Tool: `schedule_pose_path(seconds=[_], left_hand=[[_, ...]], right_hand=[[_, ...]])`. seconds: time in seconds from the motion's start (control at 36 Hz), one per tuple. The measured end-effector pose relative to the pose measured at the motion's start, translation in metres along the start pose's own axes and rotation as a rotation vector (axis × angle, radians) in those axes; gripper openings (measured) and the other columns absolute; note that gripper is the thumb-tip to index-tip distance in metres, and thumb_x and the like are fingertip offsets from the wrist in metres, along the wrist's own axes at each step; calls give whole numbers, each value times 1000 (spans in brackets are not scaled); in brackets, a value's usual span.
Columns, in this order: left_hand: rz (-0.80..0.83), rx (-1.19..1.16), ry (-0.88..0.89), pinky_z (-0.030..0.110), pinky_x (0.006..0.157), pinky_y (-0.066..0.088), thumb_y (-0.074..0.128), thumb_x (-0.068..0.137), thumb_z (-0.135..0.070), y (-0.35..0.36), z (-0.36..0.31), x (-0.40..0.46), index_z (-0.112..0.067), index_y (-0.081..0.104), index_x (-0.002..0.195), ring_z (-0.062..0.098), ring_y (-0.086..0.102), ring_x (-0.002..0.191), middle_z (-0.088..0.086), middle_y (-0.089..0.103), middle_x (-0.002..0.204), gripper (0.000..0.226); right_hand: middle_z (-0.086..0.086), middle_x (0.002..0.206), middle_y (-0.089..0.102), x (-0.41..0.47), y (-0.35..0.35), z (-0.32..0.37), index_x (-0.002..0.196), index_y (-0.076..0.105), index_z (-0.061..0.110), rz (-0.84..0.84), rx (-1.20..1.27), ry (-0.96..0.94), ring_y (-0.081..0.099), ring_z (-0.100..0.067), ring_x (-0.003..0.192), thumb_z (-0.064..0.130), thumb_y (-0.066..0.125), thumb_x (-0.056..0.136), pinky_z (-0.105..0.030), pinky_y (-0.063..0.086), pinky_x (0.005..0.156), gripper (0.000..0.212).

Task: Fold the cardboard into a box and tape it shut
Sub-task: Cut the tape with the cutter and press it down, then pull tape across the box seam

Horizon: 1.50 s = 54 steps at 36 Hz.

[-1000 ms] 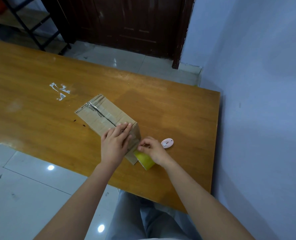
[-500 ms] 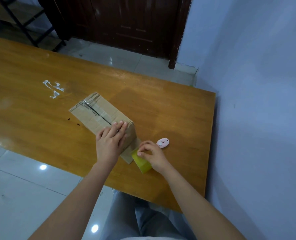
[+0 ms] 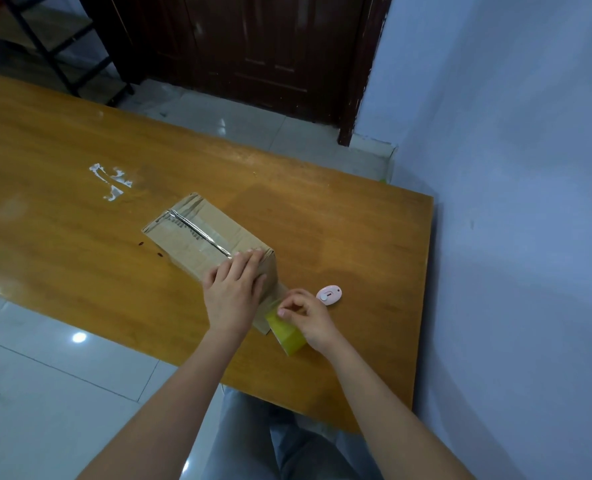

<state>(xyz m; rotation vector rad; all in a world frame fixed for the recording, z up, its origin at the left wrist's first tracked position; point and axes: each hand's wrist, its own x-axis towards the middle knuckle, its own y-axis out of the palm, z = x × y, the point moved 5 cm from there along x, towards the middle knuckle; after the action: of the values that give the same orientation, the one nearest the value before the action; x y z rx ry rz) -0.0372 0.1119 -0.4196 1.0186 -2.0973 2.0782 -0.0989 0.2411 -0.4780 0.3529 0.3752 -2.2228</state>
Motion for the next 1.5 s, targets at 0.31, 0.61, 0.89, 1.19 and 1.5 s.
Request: schedule_pose_path(seconds=[0.31,0.61,0.89,1.19,1.5], left_hand=[[70,-188,-283,37,88,30,64,85,-16,-1,-18,12,-19,65,120,26,61,102,1,64,118,36],[464,-356,-260,37,109,9,45,88,-7,6,-21,21,-25,19,149,17,10,142,-1,17,154,69],[450,-1071,-350,7,80,37,50,91,-48,-35,-19,71,-26,59,116,-2,52,103,-17,56,108,34],[525,-1045,-60,39,60,49,68,84,-16,-44,-47,122,-9,65,68,13,54,61,1,62,61,18],[735,-1296,-452,29,42,51,55,93,-14,-42,-35,157,-8,62,67,20,59,43,11,58,58,28]], right_hand=[[4,95,54,11,3,-2,79,63,10,-42,-12,-8,54,-16,94,0,64,85,-19,42,84,12],[-4,86,59,-2,-19,10,73,62,10,-195,158,82,53,-18,86,-11,61,82,-9,42,70,23],[-1,74,61,-8,-67,86,70,65,11,-323,210,-59,55,-9,73,-3,67,80,-18,42,68,17],[2,76,62,-8,-83,141,69,69,19,-395,117,-193,55,1,68,8,72,80,-15,42,66,15],[5,104,64,-24,-82,165,115,55,28,-598,240,-153,58,-4,88,28,53,95,-7,44,72,20]])
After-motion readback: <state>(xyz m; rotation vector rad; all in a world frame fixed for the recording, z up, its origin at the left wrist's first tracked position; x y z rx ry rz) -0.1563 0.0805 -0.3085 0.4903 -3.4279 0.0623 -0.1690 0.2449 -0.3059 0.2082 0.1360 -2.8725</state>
